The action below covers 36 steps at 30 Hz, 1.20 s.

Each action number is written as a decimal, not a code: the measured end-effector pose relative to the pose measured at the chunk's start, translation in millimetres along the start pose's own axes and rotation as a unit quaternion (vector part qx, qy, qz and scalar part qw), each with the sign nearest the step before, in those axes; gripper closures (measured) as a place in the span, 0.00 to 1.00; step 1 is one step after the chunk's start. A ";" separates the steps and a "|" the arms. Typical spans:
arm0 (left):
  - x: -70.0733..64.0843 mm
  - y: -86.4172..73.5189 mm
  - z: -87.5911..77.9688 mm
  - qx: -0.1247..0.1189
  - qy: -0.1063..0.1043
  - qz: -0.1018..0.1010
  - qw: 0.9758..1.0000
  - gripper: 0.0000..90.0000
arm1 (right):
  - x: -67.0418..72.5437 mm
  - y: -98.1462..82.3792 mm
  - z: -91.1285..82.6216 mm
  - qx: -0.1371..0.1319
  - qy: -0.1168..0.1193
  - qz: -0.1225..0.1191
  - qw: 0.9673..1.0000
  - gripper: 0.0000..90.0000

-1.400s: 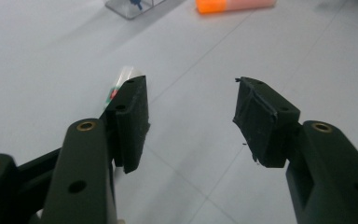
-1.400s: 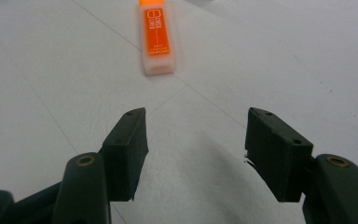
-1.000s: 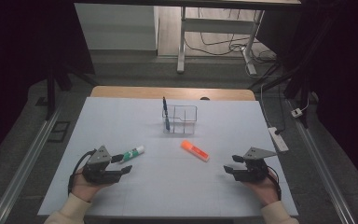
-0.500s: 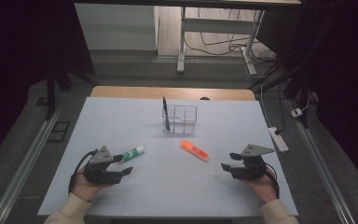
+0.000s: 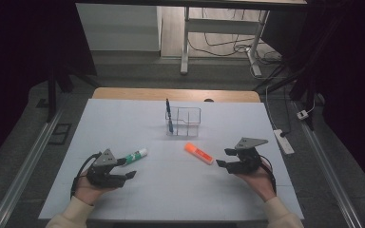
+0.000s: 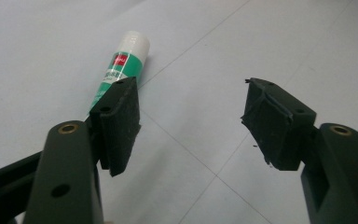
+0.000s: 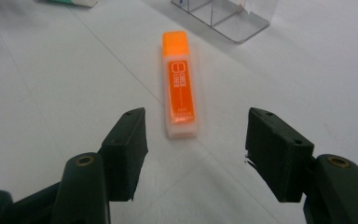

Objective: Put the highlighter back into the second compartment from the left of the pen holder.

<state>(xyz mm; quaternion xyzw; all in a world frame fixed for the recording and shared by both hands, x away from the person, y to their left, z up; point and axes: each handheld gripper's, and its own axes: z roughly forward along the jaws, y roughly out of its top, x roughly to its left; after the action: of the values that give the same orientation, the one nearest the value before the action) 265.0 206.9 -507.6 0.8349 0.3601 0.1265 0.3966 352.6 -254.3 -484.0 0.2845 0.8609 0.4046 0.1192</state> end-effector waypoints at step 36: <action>-1.6 0.3 0.2 0.003 -0.001 0.007 1.000 0.40 | 4.6 59.9 71.3 0.034 0.028 -0.005 0.999 0.39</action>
<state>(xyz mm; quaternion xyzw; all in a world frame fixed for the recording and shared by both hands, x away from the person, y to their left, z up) 264.1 205.5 -507.4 0.8388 0.3541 0.1272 0.3936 403.5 -176.2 -484.1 0.2731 0.8783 0.3826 0.0876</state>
